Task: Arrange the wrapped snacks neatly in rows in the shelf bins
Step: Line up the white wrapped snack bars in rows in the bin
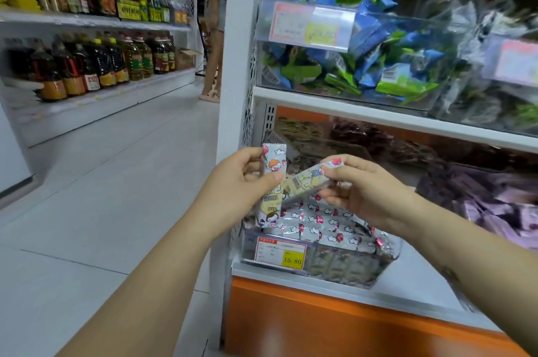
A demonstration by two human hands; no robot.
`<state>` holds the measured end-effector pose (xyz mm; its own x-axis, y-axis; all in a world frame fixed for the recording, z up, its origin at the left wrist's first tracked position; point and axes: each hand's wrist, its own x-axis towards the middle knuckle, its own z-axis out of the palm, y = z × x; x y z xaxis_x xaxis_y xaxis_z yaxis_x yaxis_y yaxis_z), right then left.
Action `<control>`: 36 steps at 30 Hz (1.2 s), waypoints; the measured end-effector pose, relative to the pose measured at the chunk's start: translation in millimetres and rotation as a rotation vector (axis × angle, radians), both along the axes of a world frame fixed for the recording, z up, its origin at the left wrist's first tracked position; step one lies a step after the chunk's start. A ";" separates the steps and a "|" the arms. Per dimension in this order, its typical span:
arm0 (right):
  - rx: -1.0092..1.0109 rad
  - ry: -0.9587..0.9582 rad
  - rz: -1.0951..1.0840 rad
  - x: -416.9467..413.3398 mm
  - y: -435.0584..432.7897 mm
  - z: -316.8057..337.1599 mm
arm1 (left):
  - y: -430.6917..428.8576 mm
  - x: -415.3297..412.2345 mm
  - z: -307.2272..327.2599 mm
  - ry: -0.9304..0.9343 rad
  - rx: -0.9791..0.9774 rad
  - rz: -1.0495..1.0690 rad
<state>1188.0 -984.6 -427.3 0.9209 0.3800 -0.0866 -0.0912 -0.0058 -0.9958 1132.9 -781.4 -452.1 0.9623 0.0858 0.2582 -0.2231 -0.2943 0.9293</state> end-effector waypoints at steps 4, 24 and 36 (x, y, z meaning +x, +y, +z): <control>0.004 -0.059 0.036 -6.6 0.3 1.4 | -7.6 1.1 -1.4 0.013 0.031 -0.030; -0.687 -0.759 -0.393 66.4 -32.5 -9.2 | -39.8 40.9 0.2 -0.199 0.076 0.049; -1.018 -0.800 -0.049 114.1 -31.1 -24.0 | -65.6 134.0 -5.4 0.011 0.671 0.070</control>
<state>1302.0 -1015.7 -451.3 0.8621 0.4334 0.2626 0.5018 -0.8022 -0.3235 1267.0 -847.0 -457.5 0.9632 -0.0273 0.2674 -0.1739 -0.8218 0.5425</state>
